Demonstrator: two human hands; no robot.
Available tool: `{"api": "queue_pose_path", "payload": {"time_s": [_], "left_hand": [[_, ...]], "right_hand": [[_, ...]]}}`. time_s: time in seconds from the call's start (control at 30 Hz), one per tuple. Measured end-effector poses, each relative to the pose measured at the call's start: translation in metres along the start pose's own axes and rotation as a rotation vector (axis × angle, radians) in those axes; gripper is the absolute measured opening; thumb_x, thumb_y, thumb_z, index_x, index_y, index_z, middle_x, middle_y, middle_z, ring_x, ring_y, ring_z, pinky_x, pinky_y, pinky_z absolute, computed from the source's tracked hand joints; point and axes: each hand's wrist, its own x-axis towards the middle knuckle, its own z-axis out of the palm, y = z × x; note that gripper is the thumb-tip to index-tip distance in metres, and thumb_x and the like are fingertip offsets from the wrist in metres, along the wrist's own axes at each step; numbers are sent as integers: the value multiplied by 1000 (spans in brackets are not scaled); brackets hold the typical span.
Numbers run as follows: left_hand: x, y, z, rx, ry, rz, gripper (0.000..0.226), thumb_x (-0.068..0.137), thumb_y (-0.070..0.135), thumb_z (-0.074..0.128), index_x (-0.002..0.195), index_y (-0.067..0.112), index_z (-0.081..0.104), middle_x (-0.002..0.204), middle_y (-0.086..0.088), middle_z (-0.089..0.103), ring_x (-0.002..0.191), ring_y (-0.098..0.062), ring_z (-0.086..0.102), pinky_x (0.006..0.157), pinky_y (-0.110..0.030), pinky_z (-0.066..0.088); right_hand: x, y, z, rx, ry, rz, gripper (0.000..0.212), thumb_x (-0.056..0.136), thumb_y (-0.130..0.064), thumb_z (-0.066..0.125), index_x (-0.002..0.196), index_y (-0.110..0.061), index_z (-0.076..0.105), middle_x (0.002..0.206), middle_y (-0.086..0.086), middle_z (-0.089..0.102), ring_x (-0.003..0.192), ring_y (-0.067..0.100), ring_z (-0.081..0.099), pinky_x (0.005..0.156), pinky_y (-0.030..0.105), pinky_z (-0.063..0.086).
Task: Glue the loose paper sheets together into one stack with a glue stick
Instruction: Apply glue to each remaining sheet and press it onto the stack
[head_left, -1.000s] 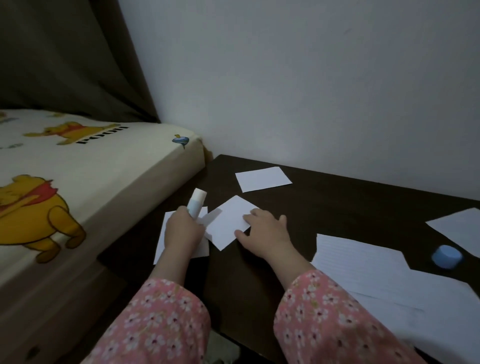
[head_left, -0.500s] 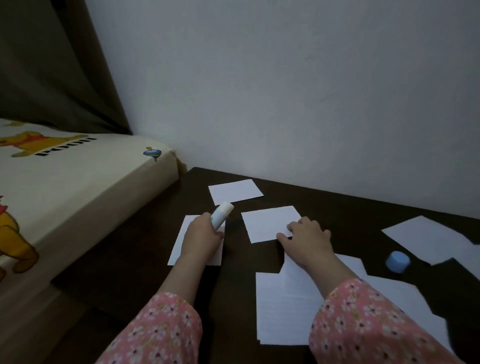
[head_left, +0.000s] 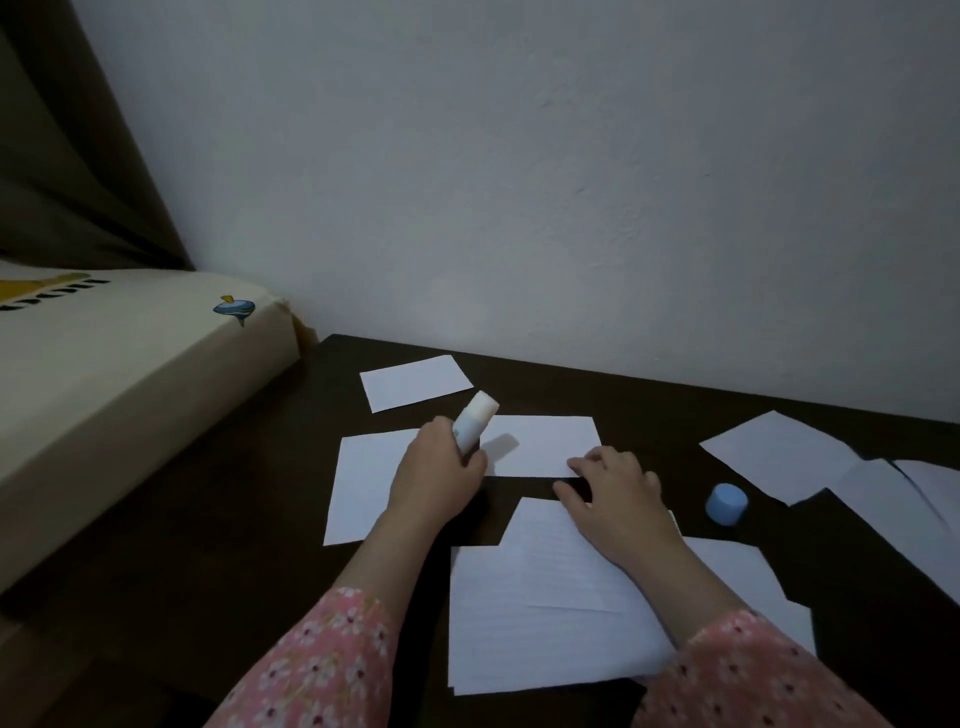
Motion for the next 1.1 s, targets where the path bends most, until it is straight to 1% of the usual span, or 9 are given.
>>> {"api": "queue_pose_path", "payload": {"time_s": [0.13,0.23,0.3,0.4,0.57,0.73,0.87,0.97,1.1], "left_hand": [[3,15,2,-93,-146,-19,41,95,31,55,130,18,37,118,-2,50,96,-13,50,69,-24,42],[2,22,3,-176,-163,18,47,93,34,57,134,20,37,123,-2,52,98,-15,55,71,-26,46],[0,26,8,-314,-177,29,48,88,36,66,128,26,41,122,1,53,96,-18,62,67,-23,50],[-2,40,11,-519,-152,32,42,81,35,74,113,29,49,111,1,57,74,-12,63,52,-15,44],[-4,52,21,-904,-222,37,40,72,22,82,106,30,64,104,-4,64,77,-14,61,66,-25,51],[-8,50,42,-915,-232,3,36,74,19,80,105,32,69,111,4,62,98,-15,59,72,-23,54],[-7,51,46,-981,-92,-67,39,74,23,80,109,26,62,109,-1,62,94,-18,62,73,-25,54],[-2,52,47,-1037,-78,-46,36,76,27,77,109,22,63,107,-8,66,88,-19,63,78,-29,54],[0,59,53,-891,-93,62,35,86,39,64,116,25,57,106,-4,65,89,-18,65,84,-36,55]], "right_hand": [[-7,13,-5,37,20,-20,40,101,-38,35,138,-29,47,137,-6,43,126,10,37,105,35,30],[-9,21,-6,82,22,-15,38,102,-29,36,138,-29,47,134,-7,43,123,8,40,104,33,30],[-9,24,-4,100,34,-17,38,101,-28,38,138,-30,48,132,-8,43,121,8,40,103,32,31],[-8,26,-2,136,45,-21,38,100,-28,41,137,-31,49,128,-9,44,119,7,39,101,31,30],[-3,34,-4,132,77,2,41,101,-26,38,142,-31,42,137,-7,39,126,10,33,104,32,29],[-5,39,-2,91,21,10,43,101,-29,34,144,-34,38,153,-9,28,140,13,21,110,38,21],[-7,41,0,172,89,25,38,98,-32,41,136,-34,48,144,-10,36,134,9,26,108,33,23],[-7,42,1,200,83,36,35,97,-33,45,131,-33,52,147,-10,34,139,9,21,110,34,21],[-5,43,-1,235,37,33,33,98,-32,44,130,-33,52,151,-15,32,143,9,16,113,39,14]]}}
